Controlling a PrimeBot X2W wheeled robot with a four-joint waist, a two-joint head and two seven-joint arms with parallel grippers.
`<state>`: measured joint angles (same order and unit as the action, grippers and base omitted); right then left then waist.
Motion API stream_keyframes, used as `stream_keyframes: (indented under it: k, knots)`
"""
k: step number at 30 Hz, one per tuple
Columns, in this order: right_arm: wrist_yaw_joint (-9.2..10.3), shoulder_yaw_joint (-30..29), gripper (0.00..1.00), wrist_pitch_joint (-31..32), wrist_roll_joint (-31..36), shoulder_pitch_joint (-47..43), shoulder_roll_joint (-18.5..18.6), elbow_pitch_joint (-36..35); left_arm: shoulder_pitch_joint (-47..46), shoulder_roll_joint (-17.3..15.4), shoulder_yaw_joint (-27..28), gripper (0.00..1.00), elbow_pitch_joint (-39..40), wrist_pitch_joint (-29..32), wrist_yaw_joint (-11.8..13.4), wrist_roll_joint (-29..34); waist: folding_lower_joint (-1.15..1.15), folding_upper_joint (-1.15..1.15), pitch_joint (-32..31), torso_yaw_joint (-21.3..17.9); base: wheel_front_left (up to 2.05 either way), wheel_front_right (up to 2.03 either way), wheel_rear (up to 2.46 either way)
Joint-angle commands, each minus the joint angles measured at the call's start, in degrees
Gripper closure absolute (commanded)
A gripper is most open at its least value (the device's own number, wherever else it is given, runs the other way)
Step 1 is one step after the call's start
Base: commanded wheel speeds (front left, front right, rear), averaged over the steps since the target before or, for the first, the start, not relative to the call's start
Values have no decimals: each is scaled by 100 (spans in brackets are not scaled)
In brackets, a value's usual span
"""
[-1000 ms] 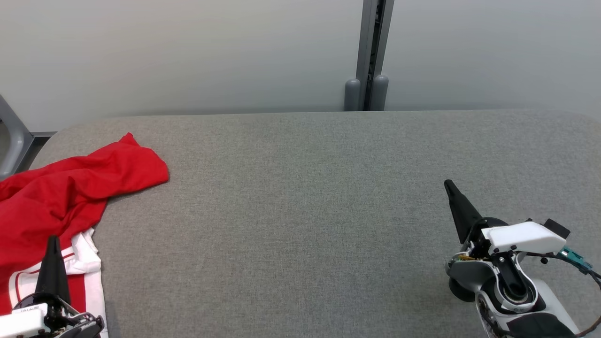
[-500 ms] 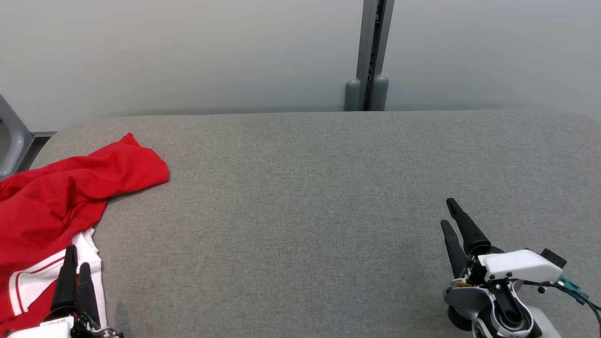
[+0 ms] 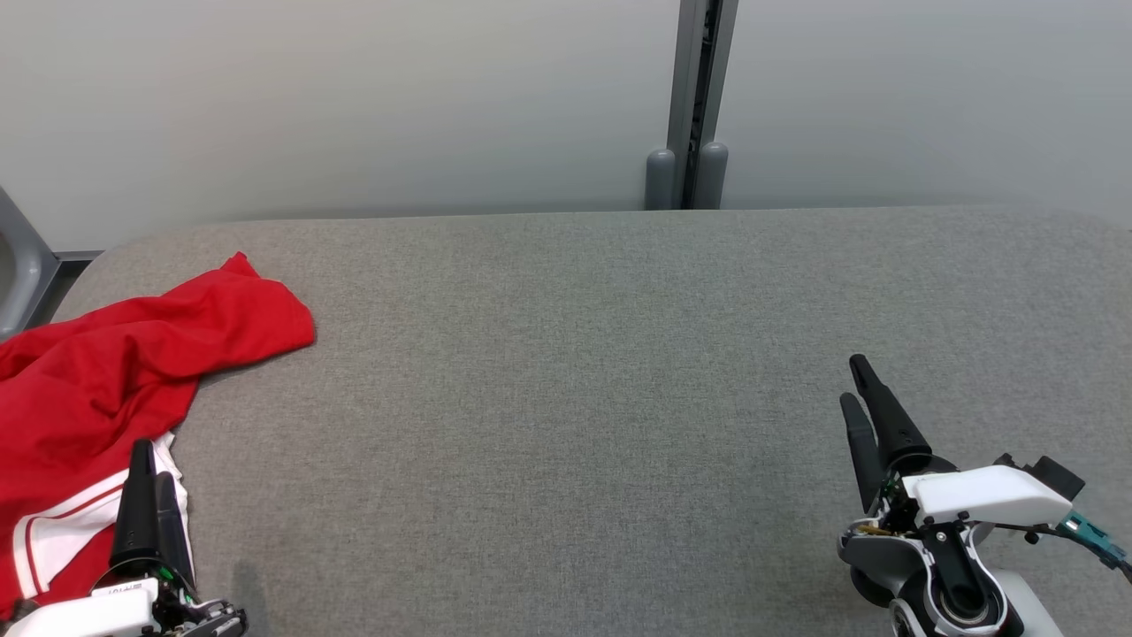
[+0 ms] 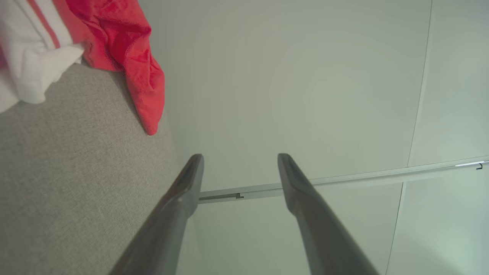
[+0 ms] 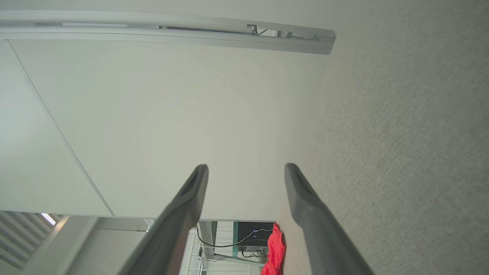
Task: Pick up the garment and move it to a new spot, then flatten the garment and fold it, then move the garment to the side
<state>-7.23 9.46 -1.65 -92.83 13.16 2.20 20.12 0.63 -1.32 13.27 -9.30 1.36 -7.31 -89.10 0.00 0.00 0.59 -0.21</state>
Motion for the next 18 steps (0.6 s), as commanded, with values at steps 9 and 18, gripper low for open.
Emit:
stream_keyframes:
  k: [9, 18]
  knots:
    - [-24, -129, 0, -230, 722, -3, 46, -399, -237, -98, -222, 0, 286, -258, -15, 556, 0, 0, -13, -41, 0, 0, 0]
    - [-26, -180, 0, -373, 1594, -76, 51, -600, -266, -110, -253, 0, 418, -433, -17, 1066, 0, 0, -5, -76, 0, 0, 0]
